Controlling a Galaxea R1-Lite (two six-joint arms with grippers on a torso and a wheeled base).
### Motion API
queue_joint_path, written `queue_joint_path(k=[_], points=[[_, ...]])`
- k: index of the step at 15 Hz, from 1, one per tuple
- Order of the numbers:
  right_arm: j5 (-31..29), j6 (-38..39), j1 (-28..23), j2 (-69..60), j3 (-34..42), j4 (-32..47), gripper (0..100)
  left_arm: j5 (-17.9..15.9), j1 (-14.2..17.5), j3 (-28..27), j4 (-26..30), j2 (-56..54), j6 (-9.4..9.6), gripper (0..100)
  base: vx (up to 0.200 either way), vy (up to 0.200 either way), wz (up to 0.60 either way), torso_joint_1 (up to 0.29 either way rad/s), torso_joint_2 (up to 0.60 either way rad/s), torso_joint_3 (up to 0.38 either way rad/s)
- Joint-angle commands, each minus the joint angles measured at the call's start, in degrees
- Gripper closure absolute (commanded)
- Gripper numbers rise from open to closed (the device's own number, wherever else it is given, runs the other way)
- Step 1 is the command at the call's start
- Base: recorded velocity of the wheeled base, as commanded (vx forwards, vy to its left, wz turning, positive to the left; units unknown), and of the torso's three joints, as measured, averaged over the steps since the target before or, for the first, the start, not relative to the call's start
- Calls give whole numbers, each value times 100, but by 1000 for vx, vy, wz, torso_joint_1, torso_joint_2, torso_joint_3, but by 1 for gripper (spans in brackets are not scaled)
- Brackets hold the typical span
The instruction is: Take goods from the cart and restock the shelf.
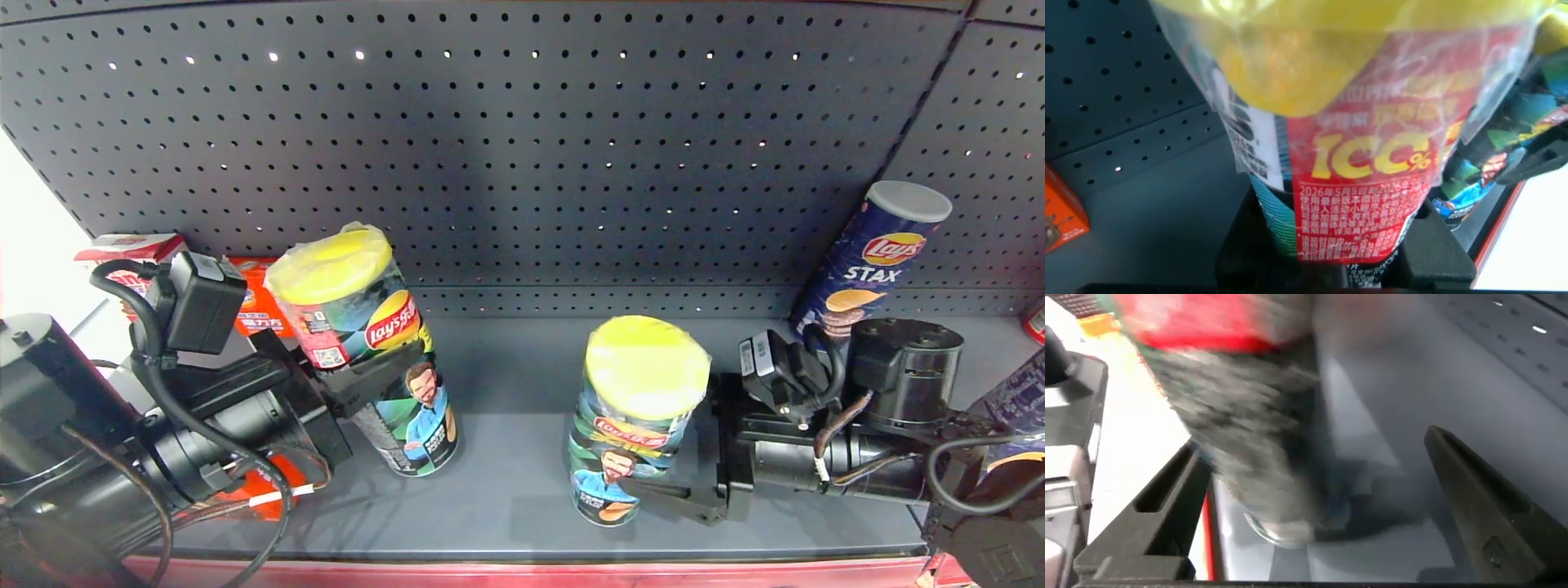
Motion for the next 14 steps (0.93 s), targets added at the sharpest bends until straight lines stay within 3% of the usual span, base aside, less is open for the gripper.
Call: queue_joint_path(k=[1,6,8,12,13,14], points=[[1,-4,-68,-45,19,0,0,1,-2,5,-1,-2,-4,100,0,0,0,0,0,0],[-17,14,19,-740,256,61,0,1,-2,-4,-10,-2,-4,100,0,0,0,0,0,0],[-122,14,-33,-1654,819,96,0,-8,-2,-12,-10,-10,-4,100,0,0,0,0,0,0],[-931,471,2,-3455,1592,448,0,-8,-2,-4,-1,-10,-4,100,0,0,0,0,0,0],[-1177,577,2,-4185,1742,905,0,-8,-2,-21,-10,-2,4,100,0,0,0,0,0,0],[-1502,603,-16,-5248,1917,1898,0,-8,-11,-39,-10,-10,4,100,0,0,0,0,0,0]])
